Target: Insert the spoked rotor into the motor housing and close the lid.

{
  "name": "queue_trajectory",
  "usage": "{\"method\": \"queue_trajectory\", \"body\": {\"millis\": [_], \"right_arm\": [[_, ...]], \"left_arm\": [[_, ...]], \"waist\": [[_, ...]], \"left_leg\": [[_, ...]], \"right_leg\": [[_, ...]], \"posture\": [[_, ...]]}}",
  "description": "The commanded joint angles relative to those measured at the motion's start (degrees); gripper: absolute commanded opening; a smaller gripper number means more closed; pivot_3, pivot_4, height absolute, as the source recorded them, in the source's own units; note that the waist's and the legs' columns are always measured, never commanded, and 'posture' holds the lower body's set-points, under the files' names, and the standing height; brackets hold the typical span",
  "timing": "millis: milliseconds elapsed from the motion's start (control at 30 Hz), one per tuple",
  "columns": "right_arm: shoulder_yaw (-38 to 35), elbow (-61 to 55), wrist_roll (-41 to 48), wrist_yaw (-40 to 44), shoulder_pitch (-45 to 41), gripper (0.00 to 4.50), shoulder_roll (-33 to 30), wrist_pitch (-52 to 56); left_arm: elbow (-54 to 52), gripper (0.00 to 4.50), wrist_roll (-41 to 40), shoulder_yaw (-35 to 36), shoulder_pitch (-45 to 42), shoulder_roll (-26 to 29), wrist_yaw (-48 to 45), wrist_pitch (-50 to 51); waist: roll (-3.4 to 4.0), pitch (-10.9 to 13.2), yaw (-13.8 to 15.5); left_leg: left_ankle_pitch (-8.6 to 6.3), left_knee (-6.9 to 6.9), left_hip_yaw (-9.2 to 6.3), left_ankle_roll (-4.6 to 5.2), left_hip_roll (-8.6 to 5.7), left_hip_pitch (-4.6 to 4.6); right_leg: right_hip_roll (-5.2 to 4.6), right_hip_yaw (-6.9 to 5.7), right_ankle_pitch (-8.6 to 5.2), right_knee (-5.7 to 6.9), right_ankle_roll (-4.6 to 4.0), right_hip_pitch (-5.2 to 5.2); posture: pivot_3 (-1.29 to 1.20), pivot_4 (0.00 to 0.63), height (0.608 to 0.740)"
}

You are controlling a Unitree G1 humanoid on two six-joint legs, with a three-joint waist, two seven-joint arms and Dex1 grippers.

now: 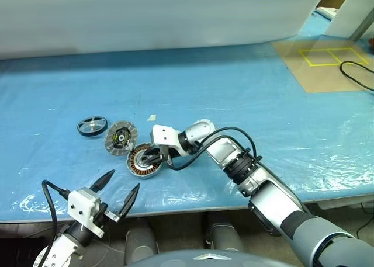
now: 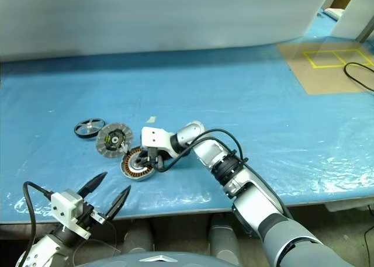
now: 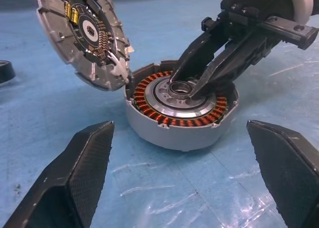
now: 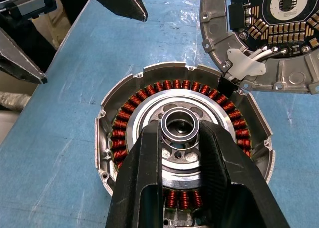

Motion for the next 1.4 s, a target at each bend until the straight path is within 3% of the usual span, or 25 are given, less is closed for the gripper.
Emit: {"method": "queue_trajectory", "body": {"millis": [33,700,1400], "right_arm": [[-0.4,-1.5,-0.1,0.1,-0.9,0.66,-0.1,-0.4],[-1.3,-0.2,0.2,-2.8,-1.3,0.66,1.4,-1.4],[0.0,-2.2,0.2,0.3,0.2,0.66,0.3,-1.8]], "left_arm": [[-0.8,4.50,-0.2,0.0,0.0,0.4,0.3,-0.8],[-1.0,4.50,-0.5,-0.3,0.1,0.6,0.5,-0.4],[-0.5,4.50,-0.9,0.0,-0.5,1.4,0.4,0.1]], "waist": [[0.00,0.0,0.0],[0.00,0.0,0.0],[0.00,0.0,0.1]], "left_leg": [[0.00,0.01,0.00,0.00,0.00,0.00],[0.00,0.06,0.00,0.00,0.00,0.02],[0.00,0.07,0.00,0.00,0.00,0.02]], "right_leg": [[0.00,0.00,0.00,0.02,0.00,0.00],[0.00,0.01,0.00,0.13,0.00,-0.01],[0.00,0.01,0.00,0.14,0.00,-0.01]], "posture": [[0.00,0.150,0.740],[0.00,0.150,0.740],[0.00,0.150,0.740]]}}
